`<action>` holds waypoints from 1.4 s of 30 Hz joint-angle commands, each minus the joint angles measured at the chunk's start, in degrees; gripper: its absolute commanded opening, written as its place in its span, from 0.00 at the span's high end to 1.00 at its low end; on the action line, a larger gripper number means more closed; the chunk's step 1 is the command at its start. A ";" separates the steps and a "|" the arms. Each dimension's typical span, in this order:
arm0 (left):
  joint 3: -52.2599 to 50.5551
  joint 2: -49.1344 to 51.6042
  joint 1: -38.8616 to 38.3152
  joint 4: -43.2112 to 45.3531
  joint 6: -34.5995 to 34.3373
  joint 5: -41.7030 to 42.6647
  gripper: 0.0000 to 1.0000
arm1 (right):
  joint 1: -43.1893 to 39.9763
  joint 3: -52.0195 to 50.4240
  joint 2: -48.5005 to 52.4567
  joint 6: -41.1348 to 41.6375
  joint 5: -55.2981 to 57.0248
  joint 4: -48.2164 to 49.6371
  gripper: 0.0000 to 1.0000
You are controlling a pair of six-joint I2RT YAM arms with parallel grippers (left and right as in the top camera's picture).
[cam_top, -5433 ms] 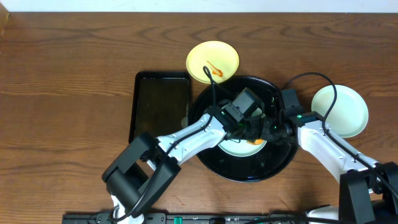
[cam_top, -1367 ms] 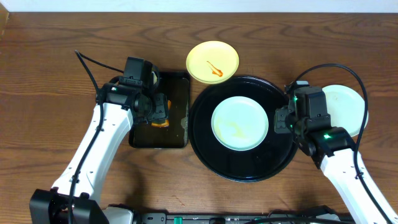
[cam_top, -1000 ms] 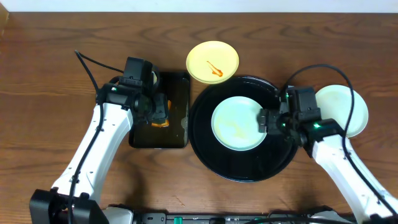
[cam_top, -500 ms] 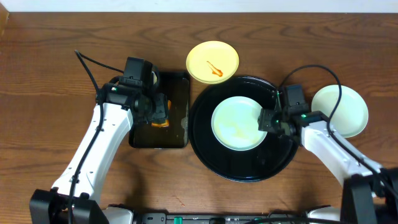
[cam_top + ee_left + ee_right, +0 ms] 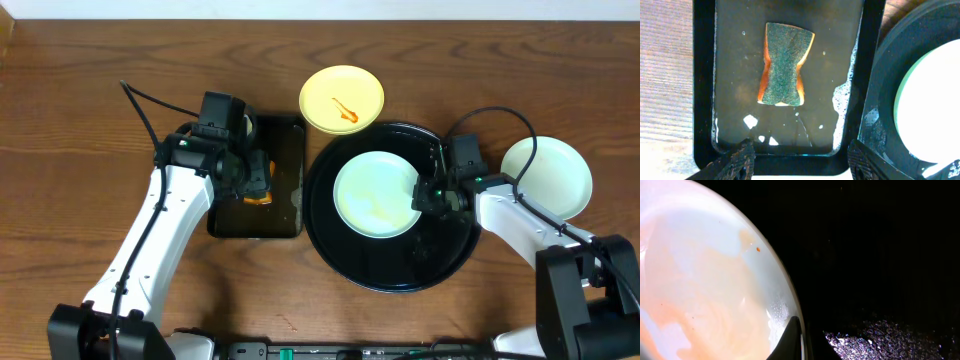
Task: Clean dirty plates on tray and stack at the side
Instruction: 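Grip the second pale green plate rim with the right gripper and tilt it up, then lift the plate with the right gripper and carry it right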
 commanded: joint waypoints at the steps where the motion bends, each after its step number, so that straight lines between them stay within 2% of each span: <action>1: 0.50 -0.50 0.09 -0.17 -0.07 -0.11 0.39 | -0.04 -0.81 2.03 0.35 -1.03 -0.46 0.99; 6: 0.50 -0.50 0.09 -0.17 -0.07 -0.13 0.39 | -1.20 -0.76 -0.22 -0.59 -5.44 2.03 0.99; 10: 0.50 -0.50 0.09 -0.15 -0.07 -0.11 0.39 | -1.64 -0.63 -7.37 -6.36 -5.33 2.01 0.99; 15: 0.50 -0.50 0.09 -0.15 -0.07 -0.11 0.39 | -1.64 -0.63 -15.34 -9.14 0.09 1.75 0.99; 24: 0.50 -0.50 0.09 -0.15 -0.07 -0.11 0.39 | -1.49 -0.63 -20.68 -18.25 17.77 0.04 0.99; 30: 0.50 -0.50 0.09 -0.13 -0.07 -0.11 0.39 | -0.20 -0.57 -23.63 -23.39 25.33 1.33 0.99; 36: 0.50 -0.50 0.09 -0.13 -0.07 -0.11 0.39 | 7.58 -0.50 -26.29 -32.13 39.21 3.63 0.99; 42: 0.50 -0.50 0.09 -0.13 -0.07 -0.11 0.39 | 18.08 -0.50 -26.27 -43.34 56.46 10.62 0.99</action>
